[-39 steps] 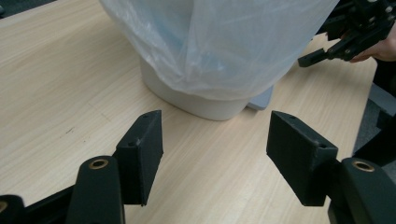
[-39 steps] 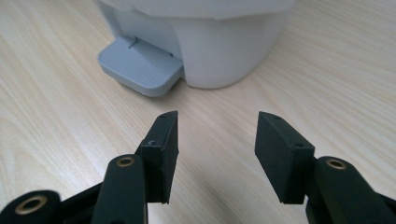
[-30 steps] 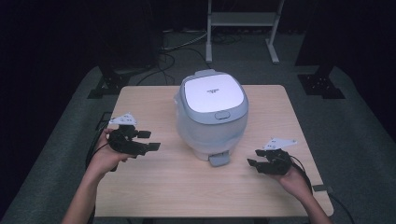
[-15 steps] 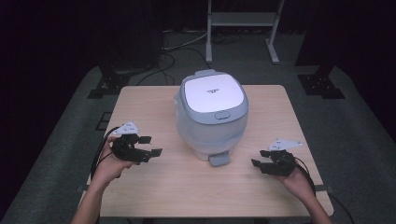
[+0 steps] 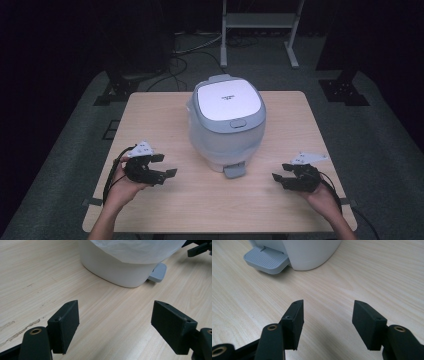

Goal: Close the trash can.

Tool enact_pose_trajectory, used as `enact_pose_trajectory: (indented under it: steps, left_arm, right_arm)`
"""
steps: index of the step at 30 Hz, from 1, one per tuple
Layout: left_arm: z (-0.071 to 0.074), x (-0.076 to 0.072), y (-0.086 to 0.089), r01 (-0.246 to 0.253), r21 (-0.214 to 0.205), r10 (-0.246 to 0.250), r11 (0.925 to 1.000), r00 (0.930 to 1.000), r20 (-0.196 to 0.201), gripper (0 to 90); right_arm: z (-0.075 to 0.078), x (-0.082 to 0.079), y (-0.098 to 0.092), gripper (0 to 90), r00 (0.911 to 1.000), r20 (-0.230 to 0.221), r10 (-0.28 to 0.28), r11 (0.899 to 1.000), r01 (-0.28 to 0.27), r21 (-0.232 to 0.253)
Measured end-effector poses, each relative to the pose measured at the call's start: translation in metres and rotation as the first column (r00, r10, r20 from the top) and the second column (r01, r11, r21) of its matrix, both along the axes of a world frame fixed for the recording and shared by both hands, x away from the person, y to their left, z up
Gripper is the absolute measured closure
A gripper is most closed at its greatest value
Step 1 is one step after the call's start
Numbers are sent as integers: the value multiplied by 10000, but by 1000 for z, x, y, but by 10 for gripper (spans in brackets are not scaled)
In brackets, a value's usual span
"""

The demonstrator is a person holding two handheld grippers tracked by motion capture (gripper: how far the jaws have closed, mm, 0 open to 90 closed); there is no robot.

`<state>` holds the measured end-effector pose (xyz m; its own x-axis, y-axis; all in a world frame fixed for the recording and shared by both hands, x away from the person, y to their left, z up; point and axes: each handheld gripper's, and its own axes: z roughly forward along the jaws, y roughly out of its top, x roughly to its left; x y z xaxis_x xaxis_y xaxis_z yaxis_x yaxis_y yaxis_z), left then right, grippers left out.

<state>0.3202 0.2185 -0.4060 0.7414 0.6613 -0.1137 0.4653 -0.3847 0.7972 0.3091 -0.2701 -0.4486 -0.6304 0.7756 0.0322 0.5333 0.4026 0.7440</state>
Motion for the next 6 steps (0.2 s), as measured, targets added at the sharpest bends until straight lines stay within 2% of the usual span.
enact_pose_trajectory:
  steps: [6]
  left_arm:
    - [-14, -7, -1, -307, -539, 324, 9981, 9990, 310, 193]
  right_arm:
    - [-7, -4, 0, 373, 10000, -29, -47, 9998, 47, 179]
